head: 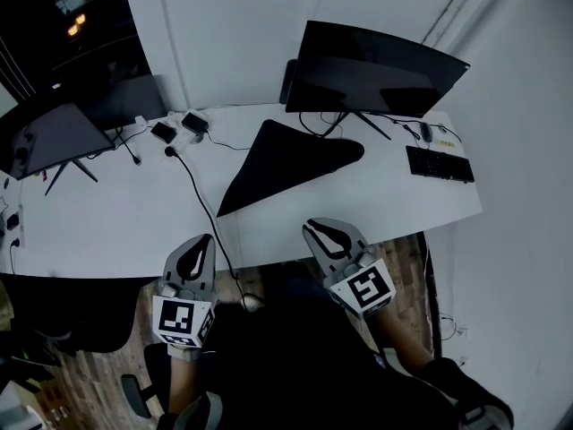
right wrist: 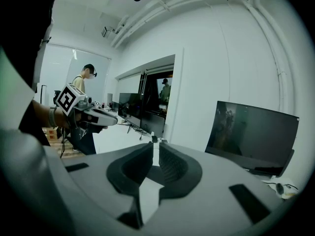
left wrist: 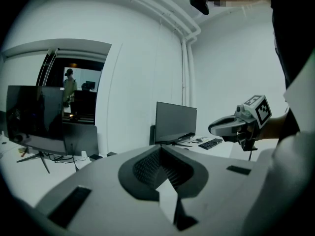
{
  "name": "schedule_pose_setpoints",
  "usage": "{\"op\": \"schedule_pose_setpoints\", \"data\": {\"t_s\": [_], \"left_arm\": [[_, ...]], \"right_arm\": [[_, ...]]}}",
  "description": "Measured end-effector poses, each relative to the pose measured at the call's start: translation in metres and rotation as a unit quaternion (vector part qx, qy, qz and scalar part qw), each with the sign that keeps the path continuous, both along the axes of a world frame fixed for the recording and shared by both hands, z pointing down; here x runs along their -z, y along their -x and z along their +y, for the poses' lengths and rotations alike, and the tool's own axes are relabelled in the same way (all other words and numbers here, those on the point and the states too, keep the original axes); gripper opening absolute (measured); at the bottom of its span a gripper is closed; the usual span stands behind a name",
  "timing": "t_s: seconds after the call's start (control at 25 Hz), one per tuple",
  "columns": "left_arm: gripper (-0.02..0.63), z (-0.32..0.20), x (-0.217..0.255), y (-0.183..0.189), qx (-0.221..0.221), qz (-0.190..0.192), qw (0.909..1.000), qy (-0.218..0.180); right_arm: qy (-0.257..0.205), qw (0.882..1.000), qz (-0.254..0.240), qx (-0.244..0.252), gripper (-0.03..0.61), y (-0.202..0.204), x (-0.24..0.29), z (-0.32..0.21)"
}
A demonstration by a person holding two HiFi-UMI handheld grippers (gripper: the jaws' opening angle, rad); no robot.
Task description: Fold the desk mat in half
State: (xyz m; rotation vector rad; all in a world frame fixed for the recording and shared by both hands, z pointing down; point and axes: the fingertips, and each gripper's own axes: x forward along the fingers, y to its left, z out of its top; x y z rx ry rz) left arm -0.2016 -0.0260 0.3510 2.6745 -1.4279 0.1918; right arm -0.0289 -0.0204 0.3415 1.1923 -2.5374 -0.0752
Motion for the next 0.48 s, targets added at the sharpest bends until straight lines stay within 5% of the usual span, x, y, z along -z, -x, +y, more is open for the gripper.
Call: {"op": "schedule_pose_setpoints", "data": {"t_s": [0.48], "left_arm": [[0.009,0.0005,0.0012,0.0085,0.014,-0.001,0.9999,0.004]], "right_arm": [[0.004,1.0,-0.002,0.014,0.043,0.0115,-0.0024,-0.0003]]}}
